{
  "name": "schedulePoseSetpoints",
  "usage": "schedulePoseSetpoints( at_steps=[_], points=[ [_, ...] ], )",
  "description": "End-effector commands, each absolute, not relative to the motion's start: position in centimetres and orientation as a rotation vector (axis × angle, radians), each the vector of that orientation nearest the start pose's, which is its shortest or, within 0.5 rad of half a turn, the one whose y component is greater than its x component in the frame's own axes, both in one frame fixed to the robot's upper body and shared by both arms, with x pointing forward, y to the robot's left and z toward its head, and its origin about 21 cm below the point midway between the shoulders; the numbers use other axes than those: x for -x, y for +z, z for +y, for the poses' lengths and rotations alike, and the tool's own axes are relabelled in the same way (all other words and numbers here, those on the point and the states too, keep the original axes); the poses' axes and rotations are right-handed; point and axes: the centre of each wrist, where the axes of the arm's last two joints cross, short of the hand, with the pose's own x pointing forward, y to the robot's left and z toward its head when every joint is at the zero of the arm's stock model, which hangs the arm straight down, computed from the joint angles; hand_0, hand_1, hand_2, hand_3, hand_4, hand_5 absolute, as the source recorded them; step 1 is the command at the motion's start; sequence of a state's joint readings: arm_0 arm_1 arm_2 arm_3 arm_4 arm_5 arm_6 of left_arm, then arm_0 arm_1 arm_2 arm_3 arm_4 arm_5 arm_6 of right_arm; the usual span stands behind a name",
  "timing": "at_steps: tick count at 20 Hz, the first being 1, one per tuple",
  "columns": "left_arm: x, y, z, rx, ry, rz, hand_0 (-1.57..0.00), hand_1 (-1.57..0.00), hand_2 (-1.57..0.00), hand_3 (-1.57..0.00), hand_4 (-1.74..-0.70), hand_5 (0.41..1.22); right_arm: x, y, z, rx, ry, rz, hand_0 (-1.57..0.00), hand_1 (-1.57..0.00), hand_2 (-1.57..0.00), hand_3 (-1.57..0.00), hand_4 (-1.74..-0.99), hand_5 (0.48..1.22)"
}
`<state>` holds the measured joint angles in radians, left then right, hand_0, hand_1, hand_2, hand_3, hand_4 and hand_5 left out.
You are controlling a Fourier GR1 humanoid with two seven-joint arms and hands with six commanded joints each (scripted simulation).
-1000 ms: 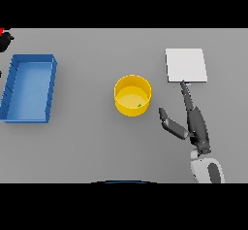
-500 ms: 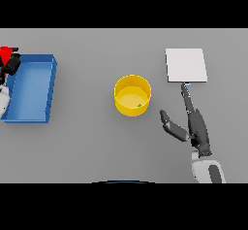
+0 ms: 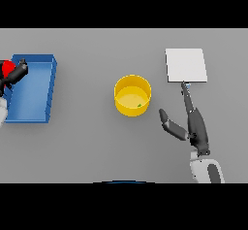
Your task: Pick up the red beaker and tilt it to pour out 1 green nut into yellow bowl. Pick up the yellow bowl and place it on the metallic measuring scale.
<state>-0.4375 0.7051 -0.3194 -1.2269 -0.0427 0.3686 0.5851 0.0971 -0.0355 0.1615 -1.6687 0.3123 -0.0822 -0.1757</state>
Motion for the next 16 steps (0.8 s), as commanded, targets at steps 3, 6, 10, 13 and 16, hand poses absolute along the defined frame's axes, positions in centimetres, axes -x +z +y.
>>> schedulePoseSetpoints(
  at_steps=[3, 6, 10, 13, 16],
  points=[
    [-34.0, 8.2, 32.6, -0.829, -0.318, -1.057, -0.77, -0.64, -0.65, -0.61, -0.92, 0.677, -21.8, 0.1, -21.0, 0.207, 0.323, -1.775, 0.00, 0.00, 0.00, 0.00, -1.005, 0.634],
    [-34.3, 7.5, 32.1, -0.832, -0.405, -1.040, -0.39, -0.33, -0.33, -0.31, -0.84, 0.657, -22.2, 0.1, -20.8, 0.210, 0.330, -1.769, 0.00, 0.00, 0.00, 0.00, -1.011, 0.639],
    [-34.5, 6.9, 32.6, -0.830, -0.416, -1.050, -0.16, -0.13, -0.14, -0.13, -0.80, 0.649, -22.0, 0.5, -20.7, 0.211, 0.339, -1.765, 0.00, 0.00, 0.00, 0.00, -1.019, 0.643],
    [-34.8, 7.5, 32.4, -0.846, -0.417, -1.090, -0.08, -0.07, -0.07, -0.07, -0.77, 0.655, -22.8, 1.0, -21.1, 0.218, 0.439, -1.737, 0.00, 0.00, 0.00, 0.00, -1.014, 0.666],
    [-34.6, 7.3, 32.0, -0.830, -0.428, -1.112, -0.04, -0.03, -0.03, -0.03, -0.75, 0.661, -24.5, 2.7, -21.6, 0.244, 0.747, -1.714, 0.00, 0.00, 0.00, 0.00, -1.044, 0.679]
  ],
)
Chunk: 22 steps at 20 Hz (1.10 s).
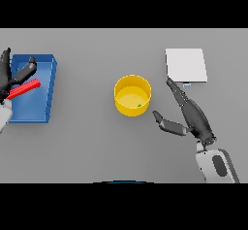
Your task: Pick up the red beaker and tilt it to pour out 1 green nut into yellow bowl. Pick up the yellow bowl and place it on the metallic measuring scale.
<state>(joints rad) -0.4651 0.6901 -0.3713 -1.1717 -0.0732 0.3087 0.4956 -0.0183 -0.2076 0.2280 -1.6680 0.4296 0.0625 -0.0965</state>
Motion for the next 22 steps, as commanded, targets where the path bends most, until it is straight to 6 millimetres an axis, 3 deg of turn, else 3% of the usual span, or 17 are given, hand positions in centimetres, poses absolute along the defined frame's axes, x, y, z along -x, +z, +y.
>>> schedulePoseSetpoints(
  at_steps=[1, 6, 10, 13, 22],
  points=[
    [-34.5, 7.4, 31.9, -0.825, -0.423, -1.117, -0.03, -0.03, -0.03, -0.03, -0.75, 0.662, -25.4, 3.3, -21.5, 0.268, 0.848, -1.683, 0.00, 0.00, 0.00, 0.00, -1.071, 0.678],
    [-34.7, 7.3, 32.1, -0.837, -0.436, -1.113, -0.01, -0.01, -0.01, -0.01, -0.73, 0.680, -28.7, 5.6, -20.0, 0.347, 1.290, -1.629, 0.00, 0.00, 0.00, 0.00, -1.192, 0.677],
    [-34.5, 7.4, 32.2, -0.840, -0.439, -1.103, 0.00, 0.00, 0.00, 0.00, -0.74, 0.696, -30.7, 6.9, -19.5, 0.380, 1.599, -1.569, 0.00, 0.00, 0.00, 0.00, -1.225, 0.684],
    [-34.7, 7.4, 32.0, -0.845, -0.438, -1.107, 0.00, 0.00, 0.00, 0.00, -0.74, 0.702, -31.5, 7.3, -17.8, 0.411, 1.812, -1.504, 0.00, 0.00, 0.00, 0.00, -1.223, 0.703],
    [-34.4, 7.7, 32.8, -0.851, -0.440, -1.114, 0.00, 0.00, 0.00, 0.00, -0.74, 0.698, -33.7, 6.0, -14.2, 0.347, 2.054, -1.327, 0.00, 0.00, 0.00, 0.00, -1.238, 0.727]
  ],
)
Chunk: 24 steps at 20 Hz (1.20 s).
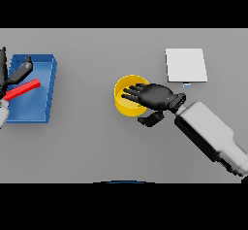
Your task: Pick up the red beaker and tilt it to pour out 1 green nut into yellow bowl. Pick up the yellow bowl and place it on the metallic measuring scale.
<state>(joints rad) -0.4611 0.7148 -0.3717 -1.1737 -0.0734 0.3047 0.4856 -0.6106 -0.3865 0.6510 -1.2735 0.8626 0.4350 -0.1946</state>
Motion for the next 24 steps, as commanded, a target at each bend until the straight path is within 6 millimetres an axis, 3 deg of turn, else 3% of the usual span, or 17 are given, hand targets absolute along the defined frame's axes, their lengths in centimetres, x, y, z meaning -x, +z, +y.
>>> schedulePoseSetpoints(
  at_steps=[1, 5, 10, 14, 16, 17, 18, 20, 22, 24],
  points=[
    [-34.3, 7.6, 32.9, -0.849, -0.442, -1.116, 0.00, 0.00, 0.00, 0.00, -0.74, 0.699, -33.8, 5.9, -13.5, 0.350, 2.070, -1.315, 0.00, 0.00, 0.00, 0.00, -1.245, 0.730],
    [-34.0, 7.4, 33.1, -0.847, -0.441, -1.115, 0.00, 0.00, 0.00, 0.00, -0.74, 0.697, -34.9, 6.3, -12.8, 0.366, 2.119, -1.273, 0.00, 0.00, 0.00, 0.00, -1.258, 0.734],
    [-34.3, 7.5, 33.3, -0.840, -0.422, -1.099, 0.00, 0.00, 0.00, 0.00, -0.75, 0.698, -35.6, 5.3, -12.3, 0.352, 2.151, -1.189, 0.00, 0.00, 0.00, 0.00, -1.270, 0.740],
    [-34.3, 7.7, 33.5, -0.846, -0.433, -1.110, 0.00, 0.00, 0.00, 0.00, -0.75, 0.699, -35.7, 5.1, -12.2, 0.340, 2.138, -1.128, 0.00, 0.00, -0.02, -0.07, -1.289, 0.758],
    [-34.4, 7.8, 33.6, -0.850, -0.435, -1.111, 0.00, 0.00, 0.00, 0.00, -0.75, 0.701, -35.5, 4.9, -11.8, 0.330, 2.113, -1.098, -0.03, -0.04, -0.07, -0.14, -1.302, 0.805],
    [-34.2, 7.4, 33.6, -0.849, -0.430, -1.106, 0.00, 0.00, 0.00, 0.00, -0.75, 0.701, -35.6, 4.9, -11.7, 0.336, 2.116, -1.085, -0.16, -0.14, -0.15, -0.18, -1.321, 0.839],
    [-34.1, 7.6, 33.6, -0.848, -0.436, -1.108, 0.00, 0.00, 0.00, 0.00, -0.75, 0.700, -35.4, 5.1, -11.8, 0.323, 2.125, -1.093, -0.44, -0.42, -0.38, -0.24, -1.351, 0.915],
    [-34.0, 7.6, 33.5, -0.847, -0.437, -1.114, 0.00, 0.00, 0.00, 0.00, -0.76, 0.704, -35.6, 4.7, -11.9, 0.301, 2.131, -1.102, -0.85, -0.84, -0.81, -0.40, -1.463, 1.025],
    [-34.2, 7.7, 33.5, -0.855, -0.433, -1.105, 0.00, 0.00, 0.00, 0.00, -0.76, 0.701, -35.7, 5.0, -11.9, 0.290, 2.137, -1.084, -1.11, -1.10, -1.08, -0.71, -1.557, 1.096],
    [-34.0, 7.9, 33.4, -0.855, -0.443, -1.111, 0.00, 0.00, 0.00, 0.00, -0.75, 0.698, -35.7, 5.1, -11.7, 0.279, 2.139, -1.065, -1.28, -1.27, -1.18, -1.01, -1.623, 1.141]
  ],
)
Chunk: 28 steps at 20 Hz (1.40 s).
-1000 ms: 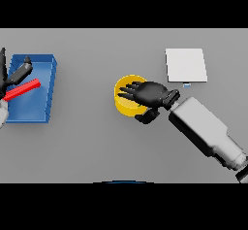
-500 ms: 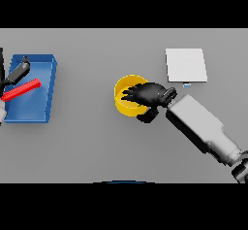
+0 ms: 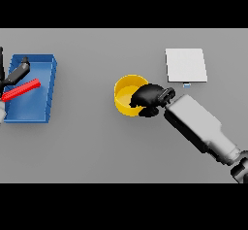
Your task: Pick up the red beaker and tilt it to pour out 1 green nut into yellow bowl. Pick up the yellow bowl and place it on the metallic measuring scale.
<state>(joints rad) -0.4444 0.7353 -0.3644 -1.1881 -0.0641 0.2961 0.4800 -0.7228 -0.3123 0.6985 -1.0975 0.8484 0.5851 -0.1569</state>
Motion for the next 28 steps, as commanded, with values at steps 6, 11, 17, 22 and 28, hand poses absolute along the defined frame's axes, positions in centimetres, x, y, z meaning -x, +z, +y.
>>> schedulePoseSetpoints(
  at_steps=[6, 11, 17, 22, 28],
  points=[
    [-33.9, 7.4, 33.4, -0.862, -0.448, -1.105, 0.00, 0.00, 0.00, 0.00, -0.74, 0.688, -35.6, 5.2, -12.5, 0.264, 2.131, -1.087, -1.49, -1.49, -1.29, -1.39, -1.710, 1.200],
    [-34.4, 8.0, 33.6, -0.859, -0.448, -1.111, 0.00, 0.00, 0.00, 0.00, -0.73, 0.690, -35.3, 6.7, -12.7, 0.280, 2.117, -1.132, -1.55, -1.55, -1.36, -1.34, -1.731, 1.214],
    [-34.3, 7.9, 33.8, -0.863, -0.452, -1.115, 0.00, 0.00, 0.00, 0.00, -0.74, 0.696, -35.9, 11.0, -13.5, 0.375, 2.077, -1.174, -1.56, -1.56, -1.41, -1.26, -1.738, 1.219],
    [-34.3, 8.3, 34.1, -0.860, -0.445, -1.129, 0.00, 0.00, 0.00, 0.00, -0.75, 0.697, -37.2, 12.3, -15.5, 0.447, 2.009, -1.200, -1.57, -1.57, -1.44, -1.38, -1.740, 1.220],
    [-34.3, 8.4, 33.7, -0.870, -0.443, -1.113, 0.00, 0.00, 0.00, 0.00, -0.74, 0.710, -39.8, 14.0, -19.6, 0.574, 1.888, -1.210, -1.57, -1.57, -1.52, -1.23, -1.741, 1.221]
  ],
)
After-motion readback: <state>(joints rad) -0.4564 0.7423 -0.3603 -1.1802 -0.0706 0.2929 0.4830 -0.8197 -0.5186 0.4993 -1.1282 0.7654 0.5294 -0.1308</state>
